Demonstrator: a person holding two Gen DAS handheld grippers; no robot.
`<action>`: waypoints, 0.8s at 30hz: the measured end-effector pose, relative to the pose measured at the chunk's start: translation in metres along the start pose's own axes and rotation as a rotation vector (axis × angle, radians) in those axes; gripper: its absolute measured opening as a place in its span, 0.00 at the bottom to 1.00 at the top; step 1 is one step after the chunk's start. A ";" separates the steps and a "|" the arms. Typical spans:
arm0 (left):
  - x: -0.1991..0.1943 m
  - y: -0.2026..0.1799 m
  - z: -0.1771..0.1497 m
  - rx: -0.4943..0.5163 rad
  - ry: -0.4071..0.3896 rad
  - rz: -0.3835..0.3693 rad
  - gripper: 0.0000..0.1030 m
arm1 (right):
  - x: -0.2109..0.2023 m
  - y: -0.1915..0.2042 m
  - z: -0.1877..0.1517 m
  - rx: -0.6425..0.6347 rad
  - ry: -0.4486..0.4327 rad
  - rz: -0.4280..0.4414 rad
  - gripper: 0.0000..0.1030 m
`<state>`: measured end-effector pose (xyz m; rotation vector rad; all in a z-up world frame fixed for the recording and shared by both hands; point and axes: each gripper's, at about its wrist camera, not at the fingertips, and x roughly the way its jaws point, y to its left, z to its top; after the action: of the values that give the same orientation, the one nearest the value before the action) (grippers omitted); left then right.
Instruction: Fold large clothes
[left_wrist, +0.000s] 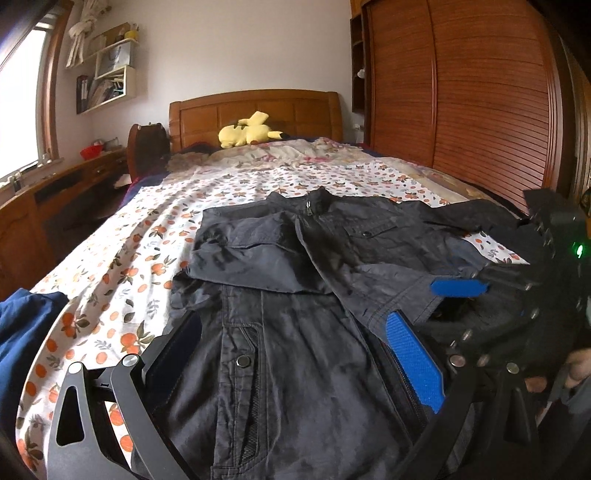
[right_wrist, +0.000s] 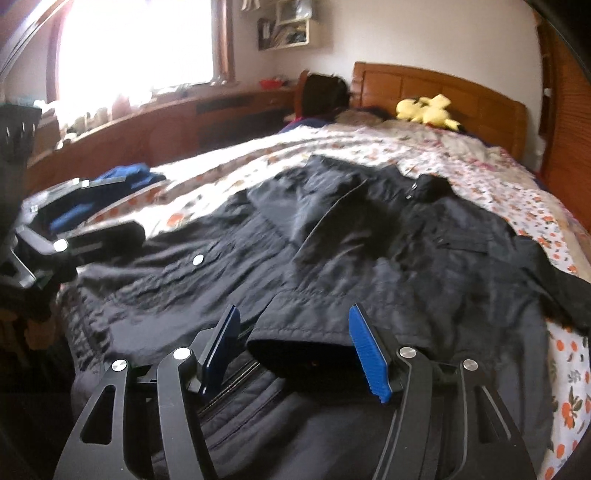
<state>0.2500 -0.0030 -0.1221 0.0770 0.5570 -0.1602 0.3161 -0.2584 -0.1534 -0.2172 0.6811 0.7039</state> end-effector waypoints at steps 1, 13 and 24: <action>0.000 0.000 0.000 0.000 0.000 0.000 0.98 | 0.004 0.002 -0.001 -0.005 0.012 0.005 0.58; 0.002 0.003 -0.002 -0.001 0.008 0.005 0.98 | 0.040 0.002 -0.014 -0.008 0.142 -0.013 0.35; 0.001 0.008 -0.003 -0.005 0.004 0.007 0.98 | -0.021 -0.021 0.007 0.057 -0.023 -0.041 0.04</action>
<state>0.2507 0.0051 -0.1247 0.0747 0.5608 -0.1523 0.3215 -0.2824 -0.1350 -0.1695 0.6719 0.6462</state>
